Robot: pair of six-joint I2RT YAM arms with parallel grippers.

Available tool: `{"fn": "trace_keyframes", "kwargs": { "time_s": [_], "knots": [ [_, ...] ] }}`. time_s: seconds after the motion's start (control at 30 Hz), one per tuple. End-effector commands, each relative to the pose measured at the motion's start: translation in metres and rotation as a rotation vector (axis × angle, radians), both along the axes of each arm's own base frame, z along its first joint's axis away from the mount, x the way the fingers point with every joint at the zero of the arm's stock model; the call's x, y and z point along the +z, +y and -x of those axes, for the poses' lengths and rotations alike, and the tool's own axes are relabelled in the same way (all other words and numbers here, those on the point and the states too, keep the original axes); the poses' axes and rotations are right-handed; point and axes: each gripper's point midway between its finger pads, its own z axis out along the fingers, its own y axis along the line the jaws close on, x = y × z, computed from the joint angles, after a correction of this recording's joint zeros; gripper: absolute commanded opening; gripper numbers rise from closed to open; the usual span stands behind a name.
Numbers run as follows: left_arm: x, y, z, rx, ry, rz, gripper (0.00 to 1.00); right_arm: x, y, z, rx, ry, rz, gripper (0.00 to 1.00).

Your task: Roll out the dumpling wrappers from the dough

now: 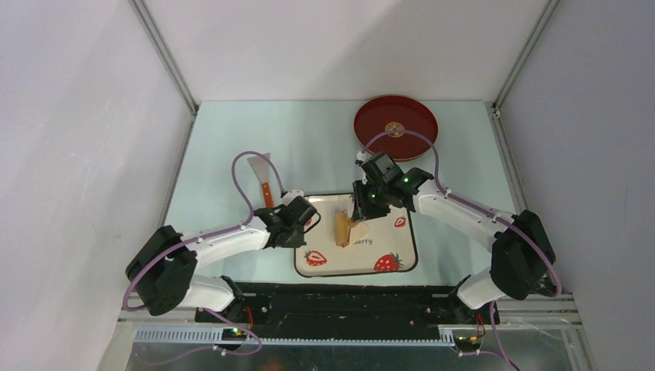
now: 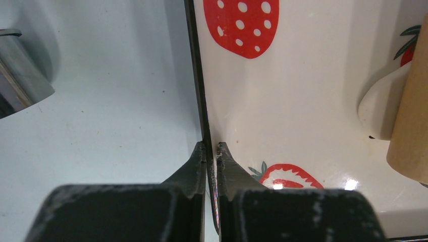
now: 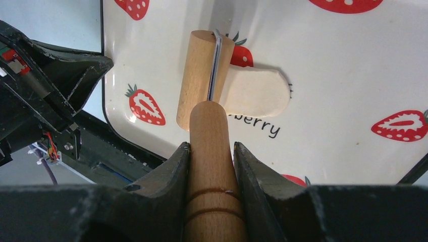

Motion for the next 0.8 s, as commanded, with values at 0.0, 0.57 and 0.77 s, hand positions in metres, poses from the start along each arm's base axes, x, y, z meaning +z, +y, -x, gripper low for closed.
{"fn": "trace_keyframes", "kwargs": {
  "time_s": [0.0, 0.57, 0.77],
  "knots": [
    [-0.032, 0.05, 0.042, -0.026, 0.16, -0.204, 0.02, -0.046, -0.102, 0.017, -0.061, 0.04, 0.463, 0.0],
    [-0.031, 0.048, 0.041, -0.031, 0.157, -0.201, 0.02, 0.145, -0.049, -0.011, 0.049, -0.458, -0.302, 0.0],
    [-0.03, 0.049, 0.04, -0.031, 0.152, -0.202, 0.02, 0.153, -0.044, -0.011, 0.261, -0.617, -0.252, 0.0]
  ]
}}
